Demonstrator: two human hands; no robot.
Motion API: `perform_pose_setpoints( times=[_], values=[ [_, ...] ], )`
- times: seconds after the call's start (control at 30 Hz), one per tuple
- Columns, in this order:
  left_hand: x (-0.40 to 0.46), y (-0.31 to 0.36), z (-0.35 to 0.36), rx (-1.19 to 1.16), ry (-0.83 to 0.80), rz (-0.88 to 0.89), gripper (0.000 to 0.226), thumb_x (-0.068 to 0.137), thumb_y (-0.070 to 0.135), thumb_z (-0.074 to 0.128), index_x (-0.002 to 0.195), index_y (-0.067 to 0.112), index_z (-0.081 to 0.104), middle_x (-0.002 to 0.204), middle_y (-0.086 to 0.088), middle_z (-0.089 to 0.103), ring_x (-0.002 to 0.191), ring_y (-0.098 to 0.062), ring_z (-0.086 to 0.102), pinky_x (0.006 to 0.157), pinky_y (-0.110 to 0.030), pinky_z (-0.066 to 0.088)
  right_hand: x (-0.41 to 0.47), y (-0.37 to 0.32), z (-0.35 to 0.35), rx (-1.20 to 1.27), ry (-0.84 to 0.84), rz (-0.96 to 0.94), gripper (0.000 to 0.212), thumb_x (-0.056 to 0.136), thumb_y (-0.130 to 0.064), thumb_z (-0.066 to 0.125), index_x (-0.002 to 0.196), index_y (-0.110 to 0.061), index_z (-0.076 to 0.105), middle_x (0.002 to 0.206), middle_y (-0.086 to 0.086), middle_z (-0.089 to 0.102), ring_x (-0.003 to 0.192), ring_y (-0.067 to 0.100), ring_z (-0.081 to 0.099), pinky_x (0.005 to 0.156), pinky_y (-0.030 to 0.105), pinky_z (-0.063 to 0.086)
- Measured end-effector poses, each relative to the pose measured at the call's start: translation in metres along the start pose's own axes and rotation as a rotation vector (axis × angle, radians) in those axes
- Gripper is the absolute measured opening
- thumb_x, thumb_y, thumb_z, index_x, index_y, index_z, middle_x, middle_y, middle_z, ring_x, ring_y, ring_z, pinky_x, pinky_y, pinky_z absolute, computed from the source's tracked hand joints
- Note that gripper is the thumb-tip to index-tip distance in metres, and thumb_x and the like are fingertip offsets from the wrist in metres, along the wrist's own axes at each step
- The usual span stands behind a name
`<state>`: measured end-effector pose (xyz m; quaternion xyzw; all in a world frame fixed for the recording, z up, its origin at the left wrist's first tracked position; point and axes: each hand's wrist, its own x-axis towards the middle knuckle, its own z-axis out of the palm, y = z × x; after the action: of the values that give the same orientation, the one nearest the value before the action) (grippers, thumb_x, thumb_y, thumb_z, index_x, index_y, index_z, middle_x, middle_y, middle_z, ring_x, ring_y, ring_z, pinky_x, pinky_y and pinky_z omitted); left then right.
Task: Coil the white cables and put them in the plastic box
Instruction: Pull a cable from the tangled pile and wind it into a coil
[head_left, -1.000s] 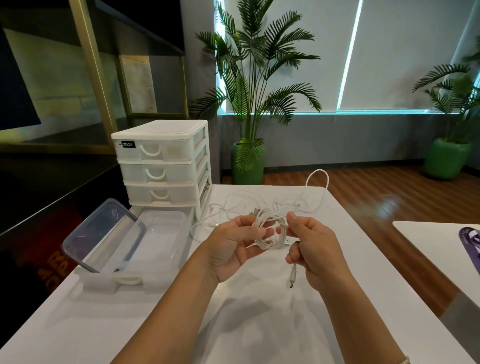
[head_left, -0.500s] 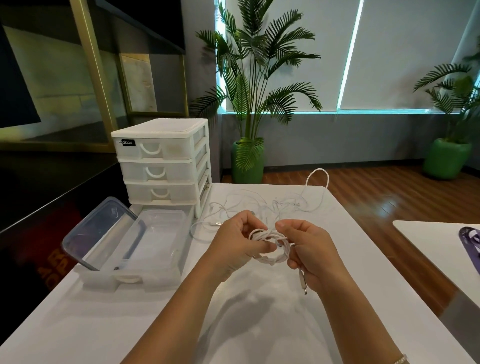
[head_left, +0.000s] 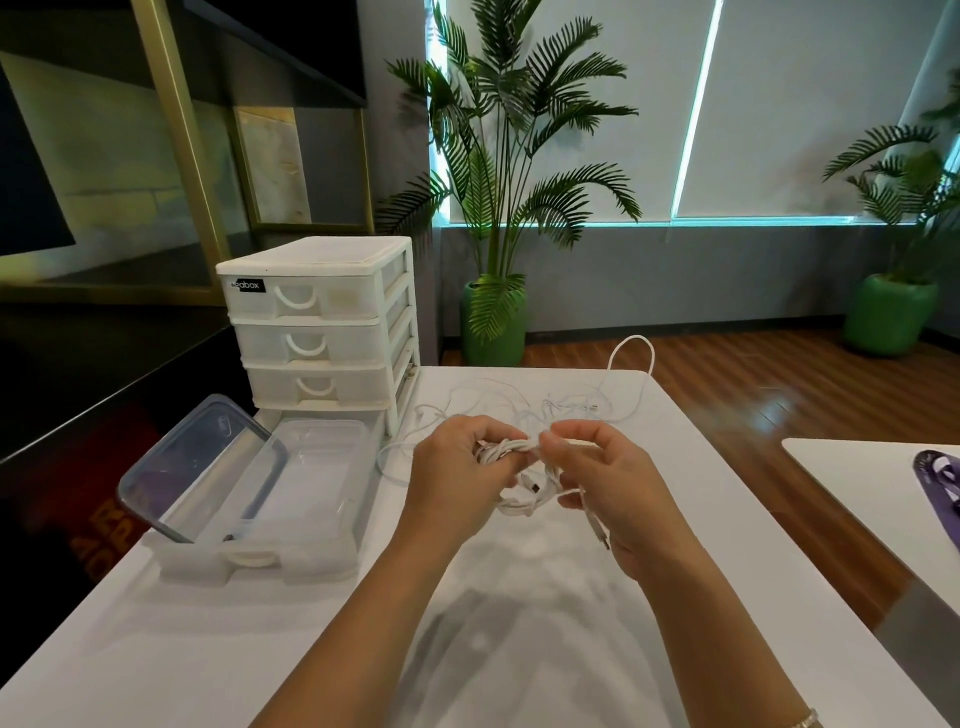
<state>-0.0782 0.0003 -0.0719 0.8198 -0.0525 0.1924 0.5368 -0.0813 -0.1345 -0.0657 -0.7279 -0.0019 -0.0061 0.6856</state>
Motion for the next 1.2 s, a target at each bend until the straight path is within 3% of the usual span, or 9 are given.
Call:
perform_pose_setpoints(
  times=[0.07,0.17,0.37,0.5,0.6,0.8,0.9,1.03,1.2],
  values=[
    [0.000,-0.001,-0.001,0.027,0.036,-0.023,0.009,0.077,0.026,0.075,0.080,0.028,0.067,0.079,0.009,0.066,0.074,-0.012,0.066,0.068,-0.028,0.058,-0.002,0.002,0.003,-0.066,-0.046,-0.068,0.022,0.078,-0.019,0.072,0.097,-0.019,0.062,0.095,0.001,0.069,0.083,0.014,0.064,0.065,0.018,0.048],
    [0.003,-0.002,0.000,-0.067,0.015,-0.152,0.009,0.074,0.022,0.077,0.074,0.022,0.068,0.079,0.004,0.069,0.075,-0.014,0.066,0.071,-0.030,0.058,-0.001,0.006,0.005,-0.241,0.071,-0.151,0.024,0.074,-0.020,0.076,0.088,-0.028,0.059,0.102,-0.007,0.064,0.098,0.014,0.059,0.077,0.024,0.047],
    [0.007,0.000,-0.005,-0.543,-0.141,-0.471,0.014,0.074,0.005,0.073,0.082,0.014,0.067,0.075,-0.004,0.068,0.061,-0.015,0.062,0.057,-0.025,0.051,-0.005,0.004,0.007,-0.350,0.175,-0.299,0.027,0.071,-0.020,0.078,0.063,-0.034,0.057,0.095,-0.011,0.059,0.085,0.006,0.052,0.066,0.013,0.039],
    [0.006,0.002,-0.007,-0.695,-0.214,-0.533,0.019,0.076,0.003,0.070,0.093,0.009,0.064,0.072,-0.005,0.071,0.054,-0.013,0.065,0.057,-0.024,0.055,-0.001,0.007,0.006,-0.479,0.226,-0.353,0.013,0.070,-0.024,0.079,0.071,-0.034,0.071,0.091,-0.010,0.063,0.094,0.015,0.054,0.084,0.033,0.048],
    [0.006,0.001,-0.006,-0.735,-0.231,-0.529,0.029,0.074,0.009,0.073,0.102,0.006,0.064,0.071,-0.005,0.071,0.054,-0.013,0.064,0.057,-0.022,0.056,-0.002,0.007,0.007,-0.608,0.271,-0.345,0.014,0.073,-0.031,0.076,0.088,-0.030,0.076,0.100,-0.001,0.066,0.099,0.017,0.052,0.090,0.046,0.044],
    [0.006,0.000,-0.009,-0.679,-0.316,-0.419,0.027,0.072,0.005,0.073,0.095,0.015,0.065,0.084,-0.003,0.070,0.071,-0.017,0.066,0.064,-0.024,0.056,-0.003,0.002,0.006,-0.735,0.242,-0.344,0.018,0.085,-0.030,0.064,0.098,-0.021,0.072,0.103,-0.001,0.066,0.091,0.008,0.044,0.084,0.029,0.043],
    [0.006,0.002,-0.015,-0.573,-0.361,-0.306,0.034,0.071,-0.006,0.072,0.093,0.020,0.065,0.075,0.004,0.073,0.070,-0.012,0.069,0.064,-0.020,0.056,-0.003,0.001,0.002,-0.596,0.181,-0.264,0.013,0.086,-0.027,0.063,0.092,-0.018,0.071,0.088,-0.005,0.063,0.071,0.005,0.047,0.063,0.012,0.035],
    [0.007,0.000,-0.018,-0.367,-0.323,-0.164,0.039,0.068,-0.005,0.076,0.086,0.028,0.067,0.086,0.009,0.071,0.078,-0.007,0.068,0.068,-0.014,0.054,-0.001,0.002,0.000,-0.312,0.095,-0.127,0.012,0.083,-0.026,0.067,0.074,-0.019,0.068,0.071,-0.005,0.064,0.065,0.009,0.051,0.061,0.022,0.040],
    [0.008,-0.004,-0.017,-0.147,-0.271,-0.014,0.038,0.072,0.003,0.076,0.085,0.037,0.067,0.091,0.018,0.065,0.089,-0.005,0.062,0.072,-0.010,0.052,0.000,0.004,0.001,-0.102,0.000,-0.001,0.016,0.085,-0.019,0.064,0.072,-0.010,0.066,0.061,-0.003,0.060,0.060,0.010,0.047,0.057,0.020,0.036]
  ],
)
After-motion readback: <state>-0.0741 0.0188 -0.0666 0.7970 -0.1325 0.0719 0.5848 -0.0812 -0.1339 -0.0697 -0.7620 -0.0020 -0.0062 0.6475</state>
